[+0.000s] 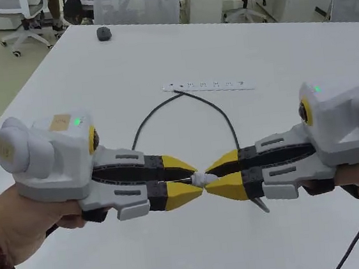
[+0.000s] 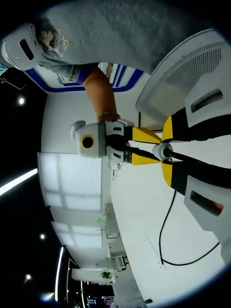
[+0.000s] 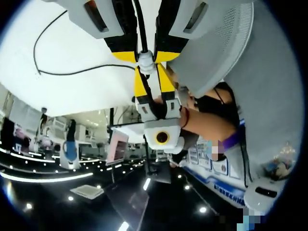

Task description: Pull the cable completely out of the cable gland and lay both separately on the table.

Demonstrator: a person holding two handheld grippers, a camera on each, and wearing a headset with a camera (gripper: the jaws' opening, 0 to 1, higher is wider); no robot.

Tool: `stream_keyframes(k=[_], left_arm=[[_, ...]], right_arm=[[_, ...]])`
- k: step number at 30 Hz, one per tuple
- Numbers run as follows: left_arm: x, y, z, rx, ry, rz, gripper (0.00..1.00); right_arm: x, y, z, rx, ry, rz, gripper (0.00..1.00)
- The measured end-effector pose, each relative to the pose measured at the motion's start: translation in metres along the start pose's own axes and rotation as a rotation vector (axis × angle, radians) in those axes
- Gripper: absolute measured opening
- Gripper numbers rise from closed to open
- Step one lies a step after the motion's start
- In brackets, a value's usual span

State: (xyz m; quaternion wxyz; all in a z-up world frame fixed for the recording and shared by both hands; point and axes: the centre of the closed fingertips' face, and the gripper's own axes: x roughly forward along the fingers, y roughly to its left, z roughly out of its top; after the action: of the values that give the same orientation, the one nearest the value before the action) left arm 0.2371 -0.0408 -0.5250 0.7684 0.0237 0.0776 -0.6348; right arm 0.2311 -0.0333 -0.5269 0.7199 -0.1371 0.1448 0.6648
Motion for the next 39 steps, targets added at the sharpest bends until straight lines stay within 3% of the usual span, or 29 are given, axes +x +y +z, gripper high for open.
stream_keyframes(k=[9, 11, 14, 19, 22, 23, 24, 26, 27, 29, 30, 31, 34, 39], left_arm=[[-0.003, 0.007, -0.005, -0.038, 0.003, 0.036, 0.15], [-0.004, 0.008, -0.004, -0.048, -0.001, 0.044, 0.15], [-0.005, 0.01, -0.003, -0.058, -0.007, 0.055, 0.15], [-0.005, 0.012, -0.004, -0.064, -0.001, 0.067, 0.15], [-0.005, 0.011, -0.007, -0.065, 0.009, 0.069, 0.15], [-0.005, 0.011, -0.008, -0.065, 0.014, 0.069, 0.15], [-0.004, 0.01, -0.01, -0.061, 0.02, 0.069, 0.15], [-0.004, 0.009, -0.009, -0.059, 0.017, 0.069, 0.15], [-0.004, 0.009, -0.01, -0.055, 0.022, 0.069, 0.15], [-0.004, 0.01, -0.012, -0.054, 0.03, 0.077, 0.15], [-0.004, 0.01, -0.012, -0.055, 0.028, 0.077, 0.15], [-0.004, 0.011, -0.012, -0.055, 0.029, 0.081, 0.15], [-0.006, 0.011, -0.012, -0.048, 0.033, 0.087, 0.15], [-0.009, 0.014, -0.012, -0.049, 0.032, 0.105, 0.15]], right_arm=[[0.009, -0.005, -0.005, -0.423, 0.172, -0.16, 0.07], [0.009, -0.007, -0.005, -0.465, 0.183, -0.189, 0.07], [0.01, -0.009, -0.004, -0.604, 0.223, -0.239, 0.07], [0.012, -0.01, -0.008, -0.749, 0.286, -0.289, 0.07], [0.013, -0.009, -0.011, -0.742, 0.294, -0.29, 0.07], [0.013, -0.009, -0.012, -0.728, 0.287, -0.283, 0.07], [0.013, -0.008, -0.014, -0.667, 0.274, -0.279, 0.07], [0.012, -0.009, -0.012, -0.649, 0.25, -0.274, 0.08], [0.011, -0.009, -0.013, -0.55, 0.229, -0.258, 0.08], [0.008, -0.009, -0.008, -0.427, 0.169, -0.251, 0.09], [0.007, -0.009, -0.007, -0.372, 0.149, -0.243, 0.15], [0.004, -0.013, -0.005, -0.31, 0.131, -0.267, 0.19], [-0.004, -0.014, -0.003, -0.246, 0.099, -0.274, 0.17], [-0.01, -0.015, -0.014, -0.247, 0.136, -0.281, 0.13]])
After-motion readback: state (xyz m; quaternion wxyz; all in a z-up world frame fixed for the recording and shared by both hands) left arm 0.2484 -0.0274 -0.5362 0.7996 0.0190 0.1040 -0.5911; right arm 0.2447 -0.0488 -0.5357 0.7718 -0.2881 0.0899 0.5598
